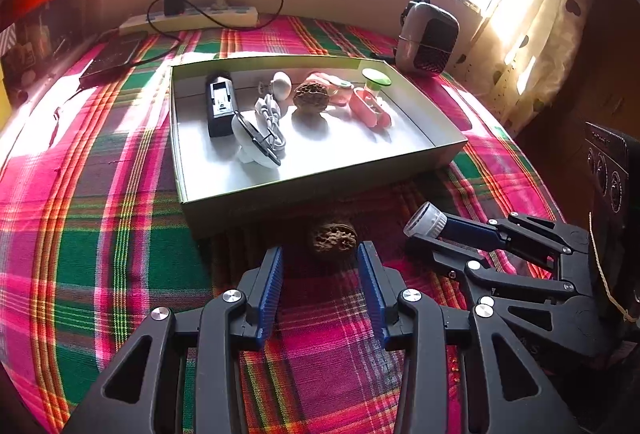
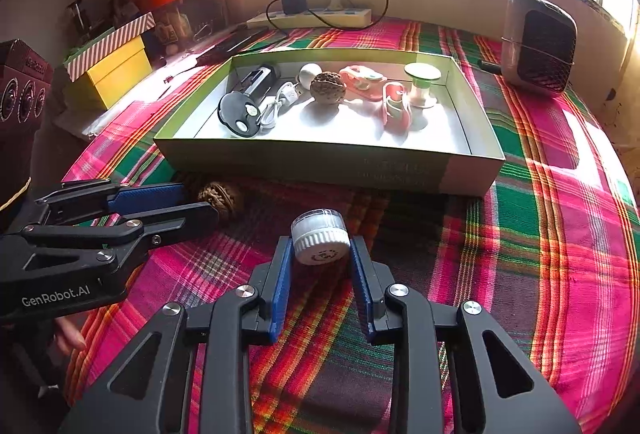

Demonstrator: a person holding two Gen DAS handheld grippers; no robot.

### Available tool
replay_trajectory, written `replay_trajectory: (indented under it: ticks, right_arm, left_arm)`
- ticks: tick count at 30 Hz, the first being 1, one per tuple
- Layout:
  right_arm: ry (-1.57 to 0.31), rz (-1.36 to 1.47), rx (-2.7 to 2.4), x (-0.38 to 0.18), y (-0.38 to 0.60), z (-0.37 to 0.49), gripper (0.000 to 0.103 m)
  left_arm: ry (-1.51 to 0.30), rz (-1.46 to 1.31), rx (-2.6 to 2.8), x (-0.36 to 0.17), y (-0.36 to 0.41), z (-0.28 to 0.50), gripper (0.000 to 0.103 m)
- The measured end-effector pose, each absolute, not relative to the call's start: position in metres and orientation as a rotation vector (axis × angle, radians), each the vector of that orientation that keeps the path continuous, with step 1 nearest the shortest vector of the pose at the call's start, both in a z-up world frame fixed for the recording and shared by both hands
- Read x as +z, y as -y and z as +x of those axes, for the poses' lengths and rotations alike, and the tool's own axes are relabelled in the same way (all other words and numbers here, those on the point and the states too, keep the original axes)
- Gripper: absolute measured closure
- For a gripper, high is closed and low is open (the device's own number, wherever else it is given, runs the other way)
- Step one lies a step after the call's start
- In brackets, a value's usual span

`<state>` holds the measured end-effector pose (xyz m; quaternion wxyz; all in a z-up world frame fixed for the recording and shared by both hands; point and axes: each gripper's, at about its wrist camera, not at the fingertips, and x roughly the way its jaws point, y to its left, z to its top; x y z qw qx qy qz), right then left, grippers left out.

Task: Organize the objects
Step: 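Move the right gripper to the white lidded jar while the left gripper approaches the second walnut, then close the right gripper on the white jar while the left gripper grasps the walnut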

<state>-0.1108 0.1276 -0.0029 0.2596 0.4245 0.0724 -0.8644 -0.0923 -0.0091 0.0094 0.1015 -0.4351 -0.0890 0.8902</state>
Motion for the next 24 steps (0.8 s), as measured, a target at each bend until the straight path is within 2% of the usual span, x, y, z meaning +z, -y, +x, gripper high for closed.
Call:
replay_trajectory:
  ticks: [20, 24]
  right_arm:
    - [-0.194, 1.154, -2.346, -0.003, -0.138, -0.112, 0.073]
    - [-0.194, 1.154, -2.346, -0.003, -0.138, -0.112, 0.073]
  left_arm:
    - [0.242, -1.310, 2.637, 0.004, 0.000, -0.107, 0.067]
    - [0.232, -1.310, 2.643, 0.004, 0.000, -0.107, 0.069]
